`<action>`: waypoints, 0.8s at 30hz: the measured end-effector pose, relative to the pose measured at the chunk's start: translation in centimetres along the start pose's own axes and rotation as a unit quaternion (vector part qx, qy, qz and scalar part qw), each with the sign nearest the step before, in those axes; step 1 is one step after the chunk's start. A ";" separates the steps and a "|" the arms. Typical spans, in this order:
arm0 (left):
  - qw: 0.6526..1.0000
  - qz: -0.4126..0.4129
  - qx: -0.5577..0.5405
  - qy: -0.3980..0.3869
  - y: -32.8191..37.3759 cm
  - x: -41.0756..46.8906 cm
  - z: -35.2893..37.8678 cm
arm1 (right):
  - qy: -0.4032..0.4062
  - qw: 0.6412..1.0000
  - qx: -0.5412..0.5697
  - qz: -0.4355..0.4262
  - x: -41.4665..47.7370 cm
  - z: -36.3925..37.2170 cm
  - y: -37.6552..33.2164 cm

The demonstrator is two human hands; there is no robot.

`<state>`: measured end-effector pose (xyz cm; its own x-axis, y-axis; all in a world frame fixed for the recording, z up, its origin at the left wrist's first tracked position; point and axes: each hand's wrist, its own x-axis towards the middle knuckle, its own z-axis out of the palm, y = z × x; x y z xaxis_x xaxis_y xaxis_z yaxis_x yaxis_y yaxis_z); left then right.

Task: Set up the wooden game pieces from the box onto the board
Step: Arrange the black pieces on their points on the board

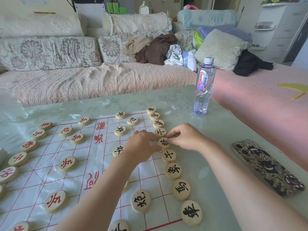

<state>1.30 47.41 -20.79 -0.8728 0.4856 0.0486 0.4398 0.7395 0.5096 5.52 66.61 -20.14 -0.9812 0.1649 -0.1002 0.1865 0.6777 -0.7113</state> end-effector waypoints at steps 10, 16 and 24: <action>0.997 -0.028 -0.033 0.063 -0.3 1.8 -0.5 | 0.081 0.996 -0.001 0.032 1.4 0.7 0.0; 0.999 -0.040 0.003 0.021 0.2 3.0 0.4 | 0.083 0.996 -0.033 0.025 2.1 1.5 -0.5; 0.998 -0.044 -0.002 0.044 0.0 3.4 0.8 | 0.077 0.996 -0.036 0.022 2.1 1.4 -0.9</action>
<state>-1.49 49.43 -21.29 -0.9234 0.3758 0.0776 0.3594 0.7761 0.5181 3.22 65.30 -20.68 -0.9535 0.3008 -0.0184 0.2385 0.7159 -0.6562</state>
